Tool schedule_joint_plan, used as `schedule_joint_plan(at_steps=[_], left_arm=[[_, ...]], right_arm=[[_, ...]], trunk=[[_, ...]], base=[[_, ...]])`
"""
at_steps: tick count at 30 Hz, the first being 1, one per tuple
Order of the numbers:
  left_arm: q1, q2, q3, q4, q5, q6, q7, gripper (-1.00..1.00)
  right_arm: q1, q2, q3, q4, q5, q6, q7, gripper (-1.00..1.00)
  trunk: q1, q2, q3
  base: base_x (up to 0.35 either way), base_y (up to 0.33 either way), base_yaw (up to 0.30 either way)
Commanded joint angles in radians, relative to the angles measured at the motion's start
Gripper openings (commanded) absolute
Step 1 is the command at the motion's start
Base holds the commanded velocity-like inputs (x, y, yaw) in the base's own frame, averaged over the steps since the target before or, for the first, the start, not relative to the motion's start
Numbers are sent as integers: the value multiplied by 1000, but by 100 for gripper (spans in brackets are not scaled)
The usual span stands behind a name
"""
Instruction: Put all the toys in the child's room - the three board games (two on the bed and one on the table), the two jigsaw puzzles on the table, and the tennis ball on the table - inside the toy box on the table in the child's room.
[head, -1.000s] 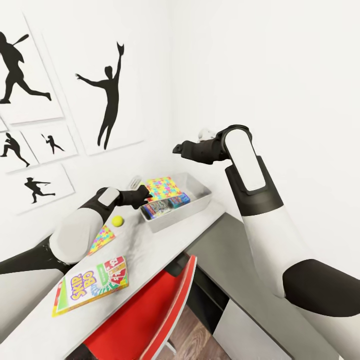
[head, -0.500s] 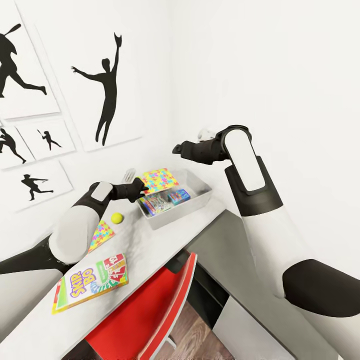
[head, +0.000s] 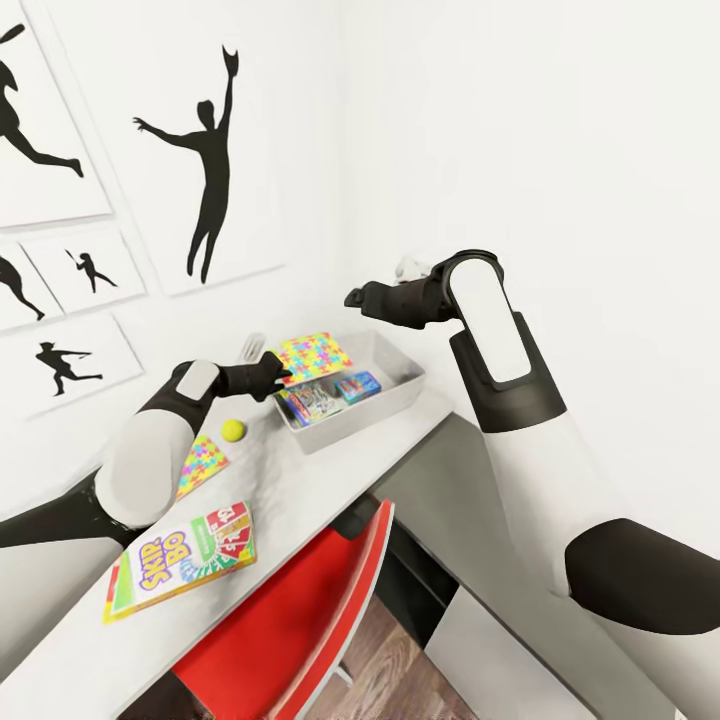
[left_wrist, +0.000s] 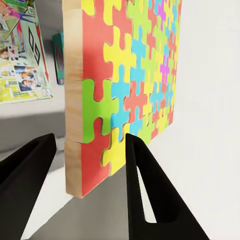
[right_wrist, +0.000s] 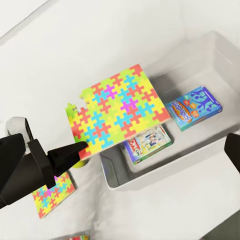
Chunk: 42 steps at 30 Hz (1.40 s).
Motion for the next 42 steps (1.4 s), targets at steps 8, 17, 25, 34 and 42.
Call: schedule_joint_plan(at_steps=[8, 17, 25, 34, 42], left_arm=[[-2, 24, 7, -5, -5, 6, -3, -100], [-2, 25, 3, -5, -6, 6, -4, -100], [-3, 15, 1, -4, -5, 0, -4, -100], [-31, -25, -1, -3, -6, -8, -4, -100], [-39, -45, -2, -3, -9, -51, 0, -100]], right_arm=[[-1, 0, 1, -2, -9, 4, -10, 100], [1, 0, 2, -2, -10, 4, -10, 100], [3, 0, 3, -5, -10, 4, -10, 100], [2, -1, 3, -53, -10, 11, -10, 100], [2, 0, 3, -90, -11, 7, -10, 100]], trunk=[[1, -2, -15], [1, -2, -30], [1, -2, -43], [1, -2, -58], [1, -2, -71]], base=[[0, 0, 0], [0, 0, 0], [0, 0, 0], [0, 0, 0], [0, 0, 0]])
